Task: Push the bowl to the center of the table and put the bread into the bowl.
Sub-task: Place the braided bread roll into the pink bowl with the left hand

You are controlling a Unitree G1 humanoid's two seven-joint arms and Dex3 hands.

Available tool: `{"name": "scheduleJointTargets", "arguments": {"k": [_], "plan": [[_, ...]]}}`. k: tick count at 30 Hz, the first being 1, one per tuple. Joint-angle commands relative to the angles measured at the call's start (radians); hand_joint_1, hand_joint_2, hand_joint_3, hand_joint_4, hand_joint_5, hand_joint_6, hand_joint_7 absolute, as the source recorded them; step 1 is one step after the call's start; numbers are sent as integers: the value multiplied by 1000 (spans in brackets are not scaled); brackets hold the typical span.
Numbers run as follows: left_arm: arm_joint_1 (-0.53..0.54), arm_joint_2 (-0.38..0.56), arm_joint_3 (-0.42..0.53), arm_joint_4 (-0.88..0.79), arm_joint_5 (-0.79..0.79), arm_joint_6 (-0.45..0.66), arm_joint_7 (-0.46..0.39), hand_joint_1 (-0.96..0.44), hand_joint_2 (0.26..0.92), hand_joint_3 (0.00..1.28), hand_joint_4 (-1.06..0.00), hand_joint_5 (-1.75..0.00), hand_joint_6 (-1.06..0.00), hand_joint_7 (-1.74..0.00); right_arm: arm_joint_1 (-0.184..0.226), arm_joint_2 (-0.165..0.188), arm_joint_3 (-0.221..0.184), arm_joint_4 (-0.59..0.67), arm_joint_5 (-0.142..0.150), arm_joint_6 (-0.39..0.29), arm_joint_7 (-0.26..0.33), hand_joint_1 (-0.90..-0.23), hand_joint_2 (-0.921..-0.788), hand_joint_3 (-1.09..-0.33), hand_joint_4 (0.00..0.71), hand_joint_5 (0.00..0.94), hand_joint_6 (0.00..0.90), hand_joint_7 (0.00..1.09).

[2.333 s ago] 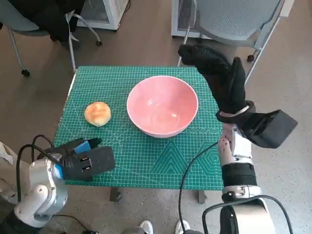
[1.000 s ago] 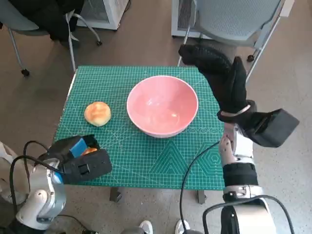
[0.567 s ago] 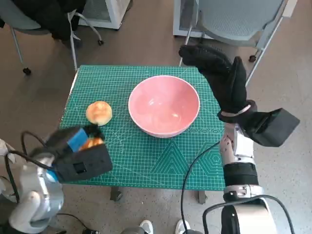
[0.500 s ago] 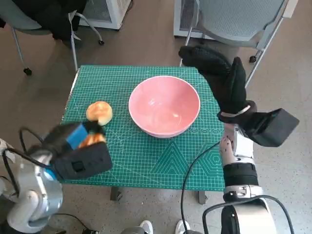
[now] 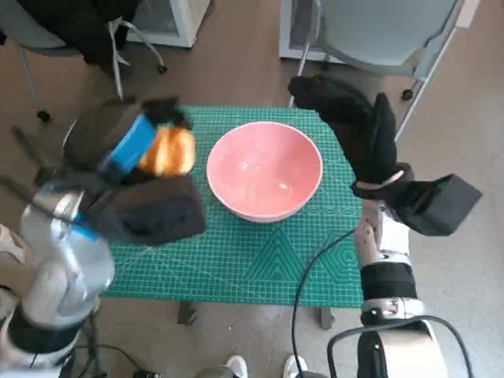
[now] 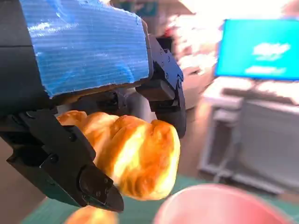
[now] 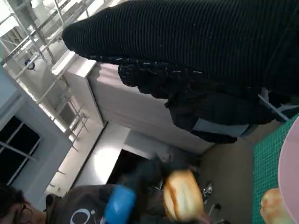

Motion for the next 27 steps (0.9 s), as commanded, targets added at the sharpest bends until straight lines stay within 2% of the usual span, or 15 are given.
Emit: {"name": "scheduleJointTargets", "arguments": {"k": [1,4,13,22,26,27], "plan": [[-85,-58,-28,123,-9,-77,63,2,843,115,-837,-1074,-712,-1012,9,-5,-9,13,14,1,16,-757,-921,-863,28,0,-1,236],[-132,-98,-40,235,-25,-143,120,2,870,82,-824,-1053,-680,-1079,13,-7,-11,9,15,-3,21,-758,-921,-864,27,0,-1,233],[-214,-194,-63,521,-70,-312,261,1,893,56,-795,-990,-662,-1194,20,-14,-17,1,19,-15,29,-749,-921,-871,26,0,-1,225],[-279,-255,-100,709,-64,-365,298,1,903,49,-776,-1037,-651,-1182,24,-19,-21,0,16,-23,24,-742,-921,-878,25,0,-1,224],[-288,-281,-94,749,-88,-370,296,1,915,53,-743,-1100,-622,-1184,28,-18,-21,-5,15,-25,20,-740,-921,-880,25,0,-1,223],[-287,-285,-91,753,-95,-371,293,1,917,76,-723,-1148,-586,-1190,29,-18,-21,-7,14,-25,19,-739,-921,-880,25,0,-1,222]]}}
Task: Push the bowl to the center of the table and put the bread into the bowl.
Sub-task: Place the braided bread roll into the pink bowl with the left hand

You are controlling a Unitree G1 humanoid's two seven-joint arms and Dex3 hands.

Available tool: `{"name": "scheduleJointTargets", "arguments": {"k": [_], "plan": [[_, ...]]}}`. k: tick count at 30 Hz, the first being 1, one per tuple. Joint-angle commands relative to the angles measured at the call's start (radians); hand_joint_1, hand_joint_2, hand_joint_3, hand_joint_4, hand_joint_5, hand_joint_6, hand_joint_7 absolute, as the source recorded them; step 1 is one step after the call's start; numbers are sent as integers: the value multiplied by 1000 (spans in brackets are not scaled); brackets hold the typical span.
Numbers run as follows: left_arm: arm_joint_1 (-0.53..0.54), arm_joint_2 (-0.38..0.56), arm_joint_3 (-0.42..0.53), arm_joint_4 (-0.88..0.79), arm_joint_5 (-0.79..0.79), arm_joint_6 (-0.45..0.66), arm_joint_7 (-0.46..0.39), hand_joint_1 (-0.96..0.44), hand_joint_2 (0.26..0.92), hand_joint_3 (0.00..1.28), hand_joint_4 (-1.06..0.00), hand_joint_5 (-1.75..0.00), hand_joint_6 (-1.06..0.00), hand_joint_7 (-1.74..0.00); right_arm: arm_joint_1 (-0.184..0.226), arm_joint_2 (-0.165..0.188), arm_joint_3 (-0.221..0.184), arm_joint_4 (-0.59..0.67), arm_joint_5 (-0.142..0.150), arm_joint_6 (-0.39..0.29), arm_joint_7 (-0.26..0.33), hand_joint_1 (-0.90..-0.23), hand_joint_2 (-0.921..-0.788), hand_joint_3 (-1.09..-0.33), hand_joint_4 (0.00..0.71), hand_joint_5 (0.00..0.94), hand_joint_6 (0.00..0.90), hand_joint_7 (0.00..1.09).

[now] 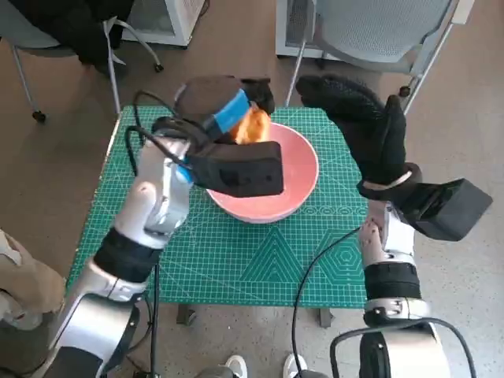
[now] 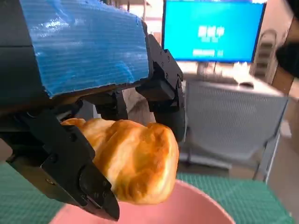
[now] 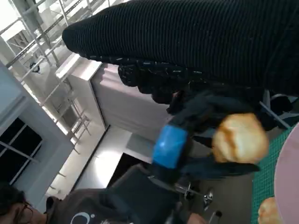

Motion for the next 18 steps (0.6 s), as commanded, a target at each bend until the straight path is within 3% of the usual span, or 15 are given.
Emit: {"name": "scheduleJointTargets", "arguments": {"k": [1,3,4,5,7,9,12,18], "plan": [[-35,-26,7,29,-42,-12,-1,1,918,84,-716,-1165,-573,-1193,26,-6,0,-3,1,0,-1,-739,-921,-880,25,0,-1,222],[-25,-24,7,23,-60,-6,-31,1,920,190,-604,-1281,-436,-1324,28,-6,0,-5,0,1,-4,-737,-921,-881,25,0,-1,222],[-20,-22,6,17,-68,-3,-47,0,894,192,-497,-1119,-371,-1205,29,-6,0,-7,0,1,-5,-736,-921,-881,25,0,-1,222],[-18,-19,6,16,-76,7,-73,-3,860,189,-386,-792,-326,-938,29,-7,0,-8,-1,2,-6,-736,-921,-881,25,0,-1,222],[-16,-12,4,9,-90,25,-116,-12,823,153,-219,-410,-258,-574,30,-8,0,-12,-2,3,-8,-735,-921,-881,25,0,-1,222],[-16,-1,3,-5,-101,42,-163,-53,781,108,-89,-167,-184,-298,32,-9,0,-17,-3,3,-12,-733,-921,-882,25,0,-1,222],[-19,10,1,-16,-110,56,-208,-196,739,70,-28,-54,-135,-157,32,-10,0,-18,-6,4,-16,-731,-921,-882,25,0,-1,222],[-12,27,-4,-26,-105,42,-222,-420,730,44,-2,-5,-114,-87,36,-9,3,-23,-9,6,-24,-729,-921,-883,22,0,-1,222]]}}
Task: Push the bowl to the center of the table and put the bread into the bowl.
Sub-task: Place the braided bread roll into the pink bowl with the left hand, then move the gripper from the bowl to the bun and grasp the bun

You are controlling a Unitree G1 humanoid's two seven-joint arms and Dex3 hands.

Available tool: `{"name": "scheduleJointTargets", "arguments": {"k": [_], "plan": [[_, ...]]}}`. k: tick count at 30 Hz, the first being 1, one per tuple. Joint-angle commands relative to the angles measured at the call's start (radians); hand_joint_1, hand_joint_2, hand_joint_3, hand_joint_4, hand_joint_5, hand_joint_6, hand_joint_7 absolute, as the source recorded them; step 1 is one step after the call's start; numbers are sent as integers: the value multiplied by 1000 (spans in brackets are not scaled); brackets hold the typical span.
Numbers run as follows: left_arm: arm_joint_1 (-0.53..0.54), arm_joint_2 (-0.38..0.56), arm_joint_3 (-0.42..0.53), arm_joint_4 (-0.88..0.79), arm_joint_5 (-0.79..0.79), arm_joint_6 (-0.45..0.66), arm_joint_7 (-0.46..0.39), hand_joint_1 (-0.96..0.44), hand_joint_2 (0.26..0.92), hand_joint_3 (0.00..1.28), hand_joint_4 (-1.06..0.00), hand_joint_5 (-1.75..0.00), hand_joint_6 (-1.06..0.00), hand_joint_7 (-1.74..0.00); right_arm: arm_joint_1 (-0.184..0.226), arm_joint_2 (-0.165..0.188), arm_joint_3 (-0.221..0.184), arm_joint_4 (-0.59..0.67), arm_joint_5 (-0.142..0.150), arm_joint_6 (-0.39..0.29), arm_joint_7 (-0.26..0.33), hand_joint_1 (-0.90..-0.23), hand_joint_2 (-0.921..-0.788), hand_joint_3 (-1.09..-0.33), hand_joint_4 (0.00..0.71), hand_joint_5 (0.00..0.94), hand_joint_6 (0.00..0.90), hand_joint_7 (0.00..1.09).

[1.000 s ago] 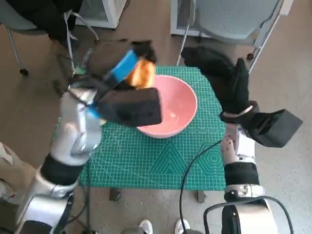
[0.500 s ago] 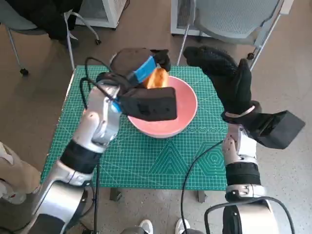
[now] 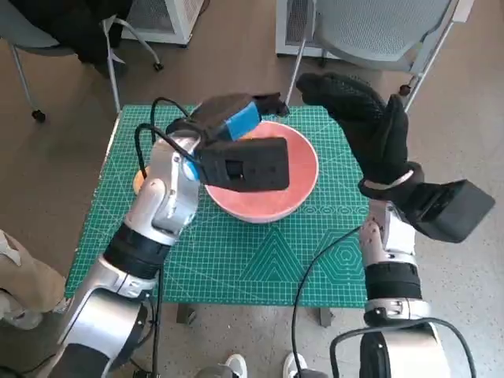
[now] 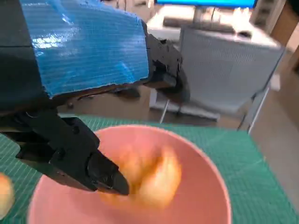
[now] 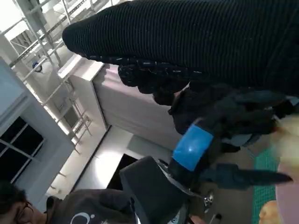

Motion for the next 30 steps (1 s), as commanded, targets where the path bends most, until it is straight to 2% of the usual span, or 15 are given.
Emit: {"name": "scheduleJointTargets", "arguments": {"k": [1,6,16,25,30], "plan": [[-4,26,-4,-36,-2,-8,-13,-434,731,43,-2,-4,-113,-85,32,-7,3,0,-6,7,-10,-729,-921,-883,22,0,-1,222],[12,37,1,-73,-1,2,-10,-506,740,34,1,0,-103,-69,34,-4,7,1,-9,8,-16,-729,-921,-884,21,0,-1,222],[81,93,42,-241,-9,46,-38,-530,752,26,1,1,-101,-61,44,2,16,-15,-10,12,-26,-729,-921,-884,23,1,-1,215],[222,218,146,-500,-14,126,-127,-535,759,20,1,1,-106,-58,54,1,22,-29,-2,23,-24,-729,-921,-884,23,1,-1,210],[293,291,208,-617,-10,186,-186,-491,756,12,1,1,-113,-54,59,0,24,-39,1,29,-23,-729,-921,-884,23,1,-1,209]]}}
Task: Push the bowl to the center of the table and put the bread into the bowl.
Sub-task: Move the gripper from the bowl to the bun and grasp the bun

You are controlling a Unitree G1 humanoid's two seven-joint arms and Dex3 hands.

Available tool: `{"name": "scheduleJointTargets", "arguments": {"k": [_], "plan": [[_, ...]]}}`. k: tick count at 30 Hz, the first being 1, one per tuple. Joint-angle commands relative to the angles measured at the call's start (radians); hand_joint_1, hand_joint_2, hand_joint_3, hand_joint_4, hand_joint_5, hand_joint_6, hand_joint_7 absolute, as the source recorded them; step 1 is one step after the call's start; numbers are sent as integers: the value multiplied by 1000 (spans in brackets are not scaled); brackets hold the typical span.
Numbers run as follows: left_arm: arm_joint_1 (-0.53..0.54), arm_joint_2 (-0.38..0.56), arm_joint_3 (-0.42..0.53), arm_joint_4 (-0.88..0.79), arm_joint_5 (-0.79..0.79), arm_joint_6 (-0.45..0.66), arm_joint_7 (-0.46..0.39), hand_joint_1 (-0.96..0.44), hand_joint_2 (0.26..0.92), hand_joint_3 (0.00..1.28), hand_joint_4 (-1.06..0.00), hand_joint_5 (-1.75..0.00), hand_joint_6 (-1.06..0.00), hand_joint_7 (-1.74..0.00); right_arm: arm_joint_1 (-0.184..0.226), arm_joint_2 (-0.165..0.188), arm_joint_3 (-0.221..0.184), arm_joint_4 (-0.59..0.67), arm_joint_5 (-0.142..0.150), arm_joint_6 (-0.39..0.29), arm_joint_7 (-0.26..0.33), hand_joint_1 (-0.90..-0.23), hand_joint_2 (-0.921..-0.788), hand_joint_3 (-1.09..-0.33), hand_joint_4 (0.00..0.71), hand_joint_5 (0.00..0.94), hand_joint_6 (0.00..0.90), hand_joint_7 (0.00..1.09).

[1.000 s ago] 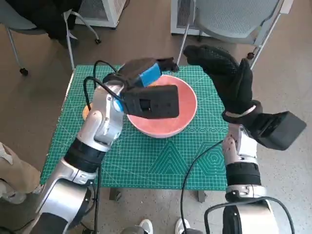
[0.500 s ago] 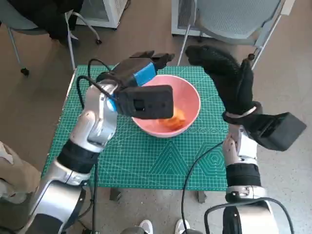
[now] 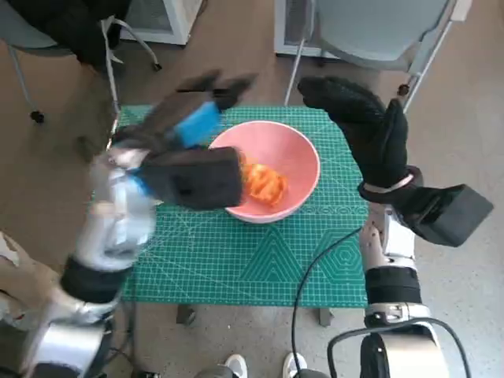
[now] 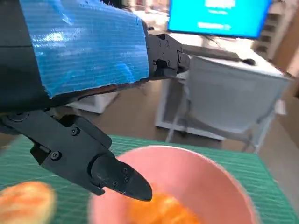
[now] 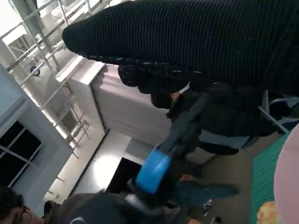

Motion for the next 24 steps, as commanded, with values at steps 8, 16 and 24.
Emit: {"name": "scheduleJointTargets", "arguments": {"k": [8,16,24], "plan": [[157,142,142,-235,-28,133,-119,-453,741,1,1,1,-118,-43,29,5,10,-10,-3,23,-6,-729,-921,-884,23,1,-1,208],[258,188,174,-337,-27,189,-150,-460,730,0,1,1,-118,-34,25,9,12,2,-3,28,-4,-730,-921,-883,24,1,-1,209],[285,204,155,-329,-26,241,-178,-370,708,2,1,1,-122,-27,25,8,12,3,1,35,3,-732,-921,-881,24,1,-1,210]]}}
